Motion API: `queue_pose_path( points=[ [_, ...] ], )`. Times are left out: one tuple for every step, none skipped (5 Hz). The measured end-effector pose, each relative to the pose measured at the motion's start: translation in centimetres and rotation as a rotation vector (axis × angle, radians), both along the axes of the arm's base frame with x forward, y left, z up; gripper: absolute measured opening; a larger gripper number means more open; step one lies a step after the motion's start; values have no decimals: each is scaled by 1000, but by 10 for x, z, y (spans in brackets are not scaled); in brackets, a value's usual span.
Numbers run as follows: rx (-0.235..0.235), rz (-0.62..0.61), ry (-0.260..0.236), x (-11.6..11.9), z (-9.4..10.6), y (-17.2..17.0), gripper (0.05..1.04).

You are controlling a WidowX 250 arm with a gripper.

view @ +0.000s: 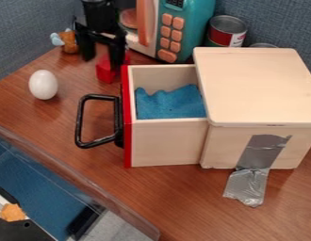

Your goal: Pick the egg from the left side of the table and put it in the drawer

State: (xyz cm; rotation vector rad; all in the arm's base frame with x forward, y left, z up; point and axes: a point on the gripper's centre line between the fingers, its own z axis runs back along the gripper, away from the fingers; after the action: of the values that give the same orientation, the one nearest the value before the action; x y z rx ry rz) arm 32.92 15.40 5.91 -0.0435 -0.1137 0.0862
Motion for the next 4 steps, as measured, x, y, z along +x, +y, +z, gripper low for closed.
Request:
queue_pose_path(
  points=[
    [8,11,-12,-10,6,1,1001],
    [33,36,-39,-22,21,4,1001],
    [71,77,-22,-33,21,9,1001],
    [96,114,-9,-43,22,17,1001]
  ],
)
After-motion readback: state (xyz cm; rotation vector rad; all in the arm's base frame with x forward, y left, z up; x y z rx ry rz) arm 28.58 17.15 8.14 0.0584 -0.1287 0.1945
